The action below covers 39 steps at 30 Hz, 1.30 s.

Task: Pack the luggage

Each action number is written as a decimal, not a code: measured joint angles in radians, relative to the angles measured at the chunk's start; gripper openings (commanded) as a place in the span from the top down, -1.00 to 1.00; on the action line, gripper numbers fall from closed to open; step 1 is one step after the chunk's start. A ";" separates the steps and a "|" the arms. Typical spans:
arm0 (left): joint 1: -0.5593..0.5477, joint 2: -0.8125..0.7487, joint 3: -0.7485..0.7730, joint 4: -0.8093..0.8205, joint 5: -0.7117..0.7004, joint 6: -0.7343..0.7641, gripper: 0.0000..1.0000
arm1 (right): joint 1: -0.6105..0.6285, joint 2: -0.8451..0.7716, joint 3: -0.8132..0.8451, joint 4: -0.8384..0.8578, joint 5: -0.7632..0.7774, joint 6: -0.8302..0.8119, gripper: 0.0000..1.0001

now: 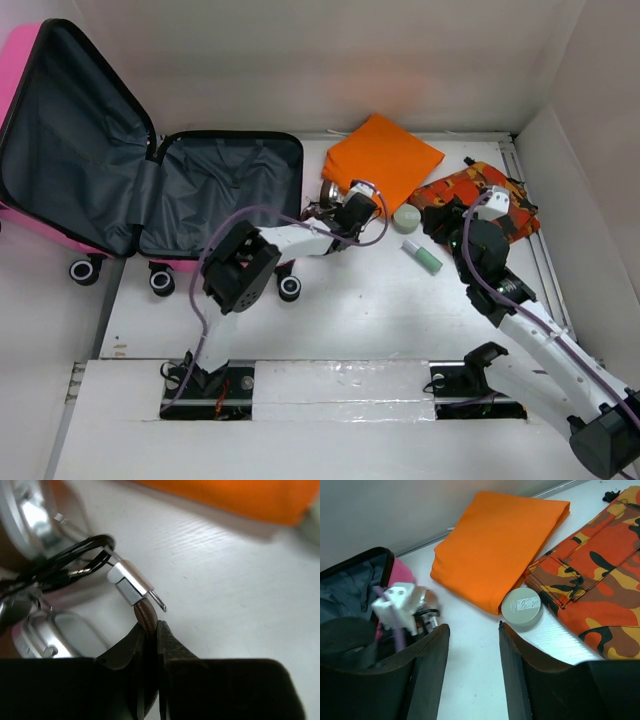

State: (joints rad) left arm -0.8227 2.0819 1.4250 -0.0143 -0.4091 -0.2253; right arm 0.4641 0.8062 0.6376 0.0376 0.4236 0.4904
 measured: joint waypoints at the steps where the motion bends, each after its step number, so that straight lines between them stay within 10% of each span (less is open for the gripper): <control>1: -0.015 -0.043 -0.025 -0.013 0.002 -0.003 1.00 | 0.000 0.001 0.000 0.000 -0.005 0.000 0.00; 12: 0.010 -0.634 -0.127 0.134 -0.116 -0.113 1.00 | 0.000 0.034 0.000 0.014 -0.050 0.000 0.00; 21: 0.339 -0.492 -0.175 0.016 -0.302 -0.316 1.00 | 0.000 0.069 0.000 0.023 -0.089 -0.005 0.00; 23: 0.417 -0.427 -0.216 -0.025 -0.288 -0.355 0.76 | 0.000 0.085 0.000 0.023 -0.100 -0.008 -0.13; 27: 0.473 -0.346 -0.259 -0.111 -0.286 -0.406 -0.34 | 0.000 0.117 0.001 0.024 -0.111 -0.019 -0.51; 39: 0.263 -0.703 -0.431 0.076 -0.195 -0.362 -0.51 | -0.024 0.351 0.033 0.021 -0.134 -0.047 -0.57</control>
State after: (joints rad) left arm -0.5594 1.3785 0.9936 0.0620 -0.6037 -0.5869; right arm 0.4397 1.1572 0.6708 0.0589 0.2897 0.4438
